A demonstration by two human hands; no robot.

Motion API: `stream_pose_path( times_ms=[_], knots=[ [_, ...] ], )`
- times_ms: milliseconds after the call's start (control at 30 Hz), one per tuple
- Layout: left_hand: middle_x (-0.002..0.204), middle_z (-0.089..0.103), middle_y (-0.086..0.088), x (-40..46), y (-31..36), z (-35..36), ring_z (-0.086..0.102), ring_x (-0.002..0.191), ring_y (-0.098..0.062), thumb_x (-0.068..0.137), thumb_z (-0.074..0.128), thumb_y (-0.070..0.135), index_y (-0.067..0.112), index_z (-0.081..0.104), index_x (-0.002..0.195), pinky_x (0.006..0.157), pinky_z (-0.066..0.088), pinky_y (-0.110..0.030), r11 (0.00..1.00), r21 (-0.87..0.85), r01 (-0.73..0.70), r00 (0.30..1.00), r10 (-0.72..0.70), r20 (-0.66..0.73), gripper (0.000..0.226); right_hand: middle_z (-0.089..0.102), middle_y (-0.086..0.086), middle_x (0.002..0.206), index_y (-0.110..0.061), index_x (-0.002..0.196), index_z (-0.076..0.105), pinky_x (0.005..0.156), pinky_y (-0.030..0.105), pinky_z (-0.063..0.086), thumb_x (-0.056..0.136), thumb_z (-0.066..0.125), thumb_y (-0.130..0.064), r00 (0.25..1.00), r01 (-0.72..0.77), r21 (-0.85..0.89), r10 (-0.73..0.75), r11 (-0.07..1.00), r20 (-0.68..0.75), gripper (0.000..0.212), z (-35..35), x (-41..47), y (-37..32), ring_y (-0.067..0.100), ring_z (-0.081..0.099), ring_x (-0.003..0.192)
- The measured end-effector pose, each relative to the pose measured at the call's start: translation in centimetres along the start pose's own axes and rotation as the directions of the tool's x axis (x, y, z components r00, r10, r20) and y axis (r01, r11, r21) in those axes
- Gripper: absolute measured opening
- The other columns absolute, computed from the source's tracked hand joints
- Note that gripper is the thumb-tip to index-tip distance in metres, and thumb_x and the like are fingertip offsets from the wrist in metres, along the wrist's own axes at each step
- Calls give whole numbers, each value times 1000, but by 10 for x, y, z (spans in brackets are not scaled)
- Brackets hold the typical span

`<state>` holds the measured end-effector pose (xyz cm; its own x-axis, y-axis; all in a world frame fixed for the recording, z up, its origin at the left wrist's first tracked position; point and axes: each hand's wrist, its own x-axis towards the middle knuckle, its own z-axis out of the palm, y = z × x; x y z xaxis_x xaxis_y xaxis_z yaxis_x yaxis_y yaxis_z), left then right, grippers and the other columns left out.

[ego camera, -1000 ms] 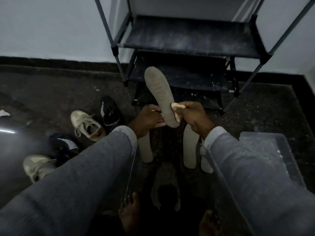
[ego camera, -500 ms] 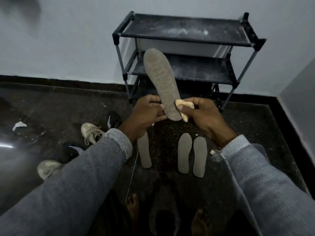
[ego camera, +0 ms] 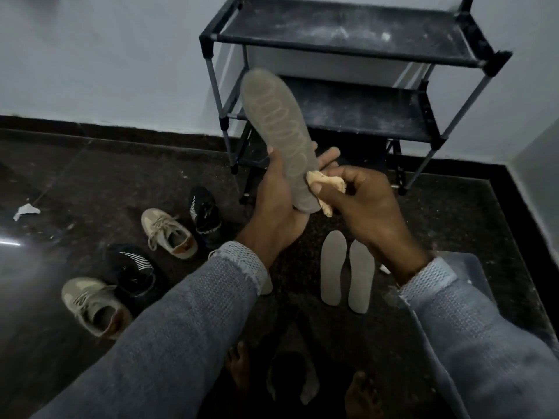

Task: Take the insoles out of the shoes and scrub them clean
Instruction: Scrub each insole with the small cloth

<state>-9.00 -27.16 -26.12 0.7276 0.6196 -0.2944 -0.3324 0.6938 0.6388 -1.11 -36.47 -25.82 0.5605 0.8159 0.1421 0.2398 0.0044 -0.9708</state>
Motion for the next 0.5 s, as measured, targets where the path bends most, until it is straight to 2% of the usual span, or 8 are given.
stream_pose_path(
  times_ms=[67, 133, 200, 267, 333, 400, 500],
  knots=[
    [91, 69, -13, 5, 3, -2, 65, 94, -25, 95, 17, 65, 11, 52, 119, 87, 53, -40, 999, -13, -33, 999, 33, 9, 69, 68, -5, 86, -18, 93, 72, 67, 17, 50, 84, 72, -15, 995, 88, -181, -94, 980, -28, 10, 3, 2, 4, 5, 64, 79],
    [79, 66, -12, 5, 9, -3, 67, 86, -27, 91, 18, 71, 11, 56, 110, 81, 52, -39, 997, -47, -55, 998, 55, 11, 74, 61, -8, 90, -21, 97, 72, 72, 13, 47, 84, 72, -19, 979, 169, -345, -197, 923, -49, 13, 5, 2, 6, 3, 59, 85],
    [75, 64, -11, 6, 14, -5, 68, 81, -27, 90, 17, 73, 11, 57, 105, 73, 51, -36, 996, -70, -53, 998, 54, 20, 75, 58, -9, 89, -20, 100, 72, 71, 9, 44, 85, 71, -19, 963, 209, -421, -260, 883, -67, 15, 6, 3, 8, 0, 57, 81],
    [74, 62, -10, 5, 16, -6, 67, 80, -26, 90, 17, 72, 12, 57, 105, 66, 54, -32, 996, -71, -55, 998, 57, 37, 74, 63, -7, 88, -18, 100, 73, 71, 6, 42, 85, 71, -18, 962, 207, -423, -263, 882, -78, 15, 8, 1, 7, 1, 58, 79],
    [73, 62, -10, 5, 16, -7, 66, 80, -26, 91, 16, 70, 11, 57, 106, 72, 55, -35, 996, -59, -72, 996, 75, 48, 74, 67, -4, 90, -16, 98, 74, 72, 8, 44, 86, 71, -19, 964, 210, -397, -256, 893, -68, 13, 11, -3, 4, 2, 61, 82],
    [72, 61, -9, 5, 16, -9, 66, 80, -25, 92, 14, 69, 10, 57, 108, 84, 51, -37, 996, -25, -88, 995, 89, 50, 74, 68, -3, 86, -14, 96, 75, 73, 12, 45, 88, 69, -20, 959, 251, -422, -283, 871, -14, 11, 13, -8, 2, 3, 60, 81],
    [74, 59, -8, 5, 16, -10, 66, 79, -24, 92, 14, 69, 10, 57, 111, 90, 49, -36, 997, 1, -81, 996, 80, 35, 75, 62, -9, 85, -15, 99, 74, 71, 6, 39, 89, 67, -15, 936, 337, -483, -342, 808, 81, 12, 18, -14, 1, 0, 55, 77]
  ],
)
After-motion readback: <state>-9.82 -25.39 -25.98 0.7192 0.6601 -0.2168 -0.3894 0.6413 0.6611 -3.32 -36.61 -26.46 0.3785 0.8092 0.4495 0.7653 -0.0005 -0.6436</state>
